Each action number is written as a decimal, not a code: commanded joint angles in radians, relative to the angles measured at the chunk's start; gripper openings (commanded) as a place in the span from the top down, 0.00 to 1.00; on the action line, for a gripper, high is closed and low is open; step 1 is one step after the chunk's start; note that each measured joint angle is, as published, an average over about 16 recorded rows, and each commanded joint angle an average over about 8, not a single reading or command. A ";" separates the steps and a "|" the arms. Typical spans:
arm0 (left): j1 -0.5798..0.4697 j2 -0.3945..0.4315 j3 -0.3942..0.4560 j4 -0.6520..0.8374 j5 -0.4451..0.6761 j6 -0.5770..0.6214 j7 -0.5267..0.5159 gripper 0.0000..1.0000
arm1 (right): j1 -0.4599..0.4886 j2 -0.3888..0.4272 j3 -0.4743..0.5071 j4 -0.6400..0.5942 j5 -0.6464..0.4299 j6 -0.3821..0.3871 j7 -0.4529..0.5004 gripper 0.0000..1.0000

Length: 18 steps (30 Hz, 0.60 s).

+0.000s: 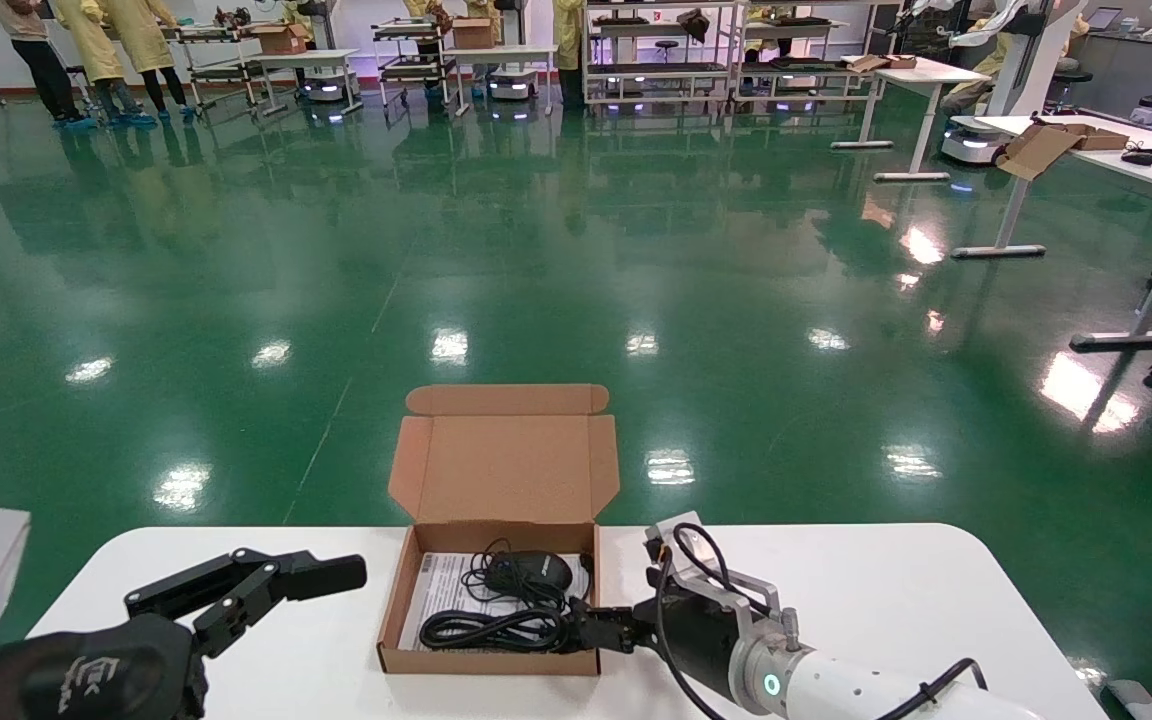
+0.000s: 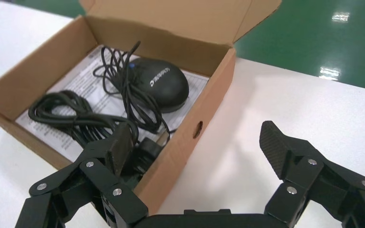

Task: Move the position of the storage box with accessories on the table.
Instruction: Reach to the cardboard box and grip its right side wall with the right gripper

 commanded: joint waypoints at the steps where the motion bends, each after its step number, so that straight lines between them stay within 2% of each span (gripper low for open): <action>1: 0.000 0.000 0.000 0.000 0.000 0.000 0.000 0.00 | -0.004 0.000 -0.008 0.002 0.023 0.011 -0.003 0.34; 5: 0.000 0.000 0.000 0.000 0.000 0.000 0.000 0.00 | -0.012 0.000 -0.026 0.005 0.064 0.033 -0.006 0.78; 8: 0.000 0.000 0.000 0.000 0.000 0.000 0.000 0.00 | -0.018 -0.001 -0.041 0.010 0.095 0.051 -0.005 0.98; 9: 0.000 0.000 0.000 0.000 0.000 0.000 0.000 0.00 | -0.020 -0.001 -0.046 0.011 0.105 0.057 -0.005 1.00; 18: 0.000 0.000 0.000 0.000 0.000 0.000 0.000 0.00 | -0.033 -0.001 -0.095 0.035 0.189 0.097 -0.001 1.00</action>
